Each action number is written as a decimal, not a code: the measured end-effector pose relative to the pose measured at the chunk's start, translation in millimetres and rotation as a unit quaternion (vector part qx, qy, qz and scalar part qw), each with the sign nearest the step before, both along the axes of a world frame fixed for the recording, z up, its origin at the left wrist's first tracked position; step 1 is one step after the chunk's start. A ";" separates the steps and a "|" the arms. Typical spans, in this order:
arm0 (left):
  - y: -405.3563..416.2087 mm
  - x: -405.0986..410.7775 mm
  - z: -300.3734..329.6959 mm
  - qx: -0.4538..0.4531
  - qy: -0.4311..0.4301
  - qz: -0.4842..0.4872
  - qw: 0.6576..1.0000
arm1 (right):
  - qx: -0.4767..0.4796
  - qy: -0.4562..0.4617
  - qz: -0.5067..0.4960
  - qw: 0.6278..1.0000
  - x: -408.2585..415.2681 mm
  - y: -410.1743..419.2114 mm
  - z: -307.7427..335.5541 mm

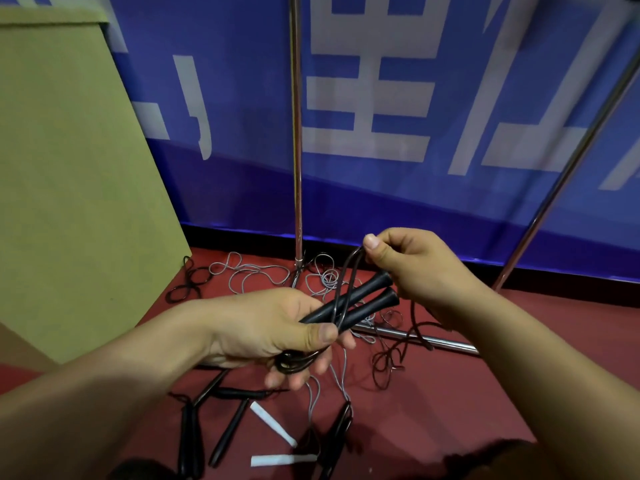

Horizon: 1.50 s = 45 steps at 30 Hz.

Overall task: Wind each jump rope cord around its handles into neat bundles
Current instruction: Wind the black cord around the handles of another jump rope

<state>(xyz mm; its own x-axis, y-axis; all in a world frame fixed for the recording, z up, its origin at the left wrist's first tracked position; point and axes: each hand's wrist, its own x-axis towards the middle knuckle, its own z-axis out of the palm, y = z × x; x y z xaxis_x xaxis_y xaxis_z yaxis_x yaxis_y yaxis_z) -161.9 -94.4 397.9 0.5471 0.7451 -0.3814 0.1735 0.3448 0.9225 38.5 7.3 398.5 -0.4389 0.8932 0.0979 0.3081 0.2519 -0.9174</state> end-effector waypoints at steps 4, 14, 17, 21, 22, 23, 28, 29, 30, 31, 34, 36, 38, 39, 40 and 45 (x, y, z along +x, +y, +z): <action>-1.2 2.9 3.4 0.007 0.002 -0.011 1.000 | -0.049 0.020 0.004 0.999 -0.1 1.1 -0.6; -4.3 6.0 3.7 -0.019 -0.025 -0.011 0.999 | -0.083 0.023 0.006 0.996 -1.4 1.1 0.8; -0.4 5.8 2.2 0.009 -0.034 0.101 0.994 | -0.079 -0.001 -0.025 0.997 -0.4 3.9 -1.0; 6.1 3.6 -1.8 0.042 -0.026 0.207 0.977 | -0.092 -0.062 0.013 0.994 -1.3 1.5 -9.1; 7.4 3.3 -2.3 0.047 -0.023 0.226 0.973 | -0.098 -0.070 0.028 0.992 -2.7 -0.3 -9.7; 8.7 3.5 -3.1 0.051 -0.022 0.245 0.968 | -0.100 -0.075 0.040 0.991 -3.6 -2.9 -9.1; 13.7 -1.7 -5.3 0.072 0.024 0.297 0.952 | -0.019 -0.120 0.078 0.989 -6.5 -10.2 -7.2; 13.7 -2.7 -6.0 0.077 0.039 0.298 0.951 | 0.002 -0.127 0.088 0.988 -7.7 -12.6 -7.5; 13.5 -3.7 -6.8 0.080 0.055 0.297 0.950 | 0.013 -0.127 0.100 0.987 -9.2 -15.0 -9.0; 13.0 -4.4 -8.0 0.082 0.071 0.294 0.950 | 0.013 -0.123 0.111 0.986 -10.8 -17.9 -10.3; 11.5 -6.5 -11.8 0.086 0.118 0.266 0.953 | 0.010 -0.128 0.126 0.984 -14.3 -23.6 -14.7; 11.5 -7.7 -14.5 0.084 0.138 0.245 0.956 | 0.032 -0.157 0.114 0.980 -14.6 -23.0 -16.8; 11.7 -7.9 -16.9 0.087 0.153 0.233 0.956 | 0.060 -0.178 0.099 0.977 -14.0 -21.8 -17.8; 11.5 -7.5 -18.0 0.087 0.161 0.231 0.956 | 0.076 -0.184 0.093 0.976 -13.8 -21.4 -18.0; 11.2 -7.1 -19.1 0.083 0.165 0.231 0.955 | 0.096 -0.191 0.086 0.973 -13.5 -21.4 -18.1; 9.8 -6.2 -23.0 0.047 0.178 0.217 0.959 | 0.143 -0.199 0.037 0.969 -12.9 -21.3 -15.0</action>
<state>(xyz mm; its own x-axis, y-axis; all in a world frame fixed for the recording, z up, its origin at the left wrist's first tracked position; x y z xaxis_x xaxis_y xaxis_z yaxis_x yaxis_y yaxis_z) -168.1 -84.6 374.9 0.0257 0.9134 -0.4063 0.3418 0.3739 0.8622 25.7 -14.0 383.5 -0.5537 0.8199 0.1458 0.5956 0.5123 -0.6188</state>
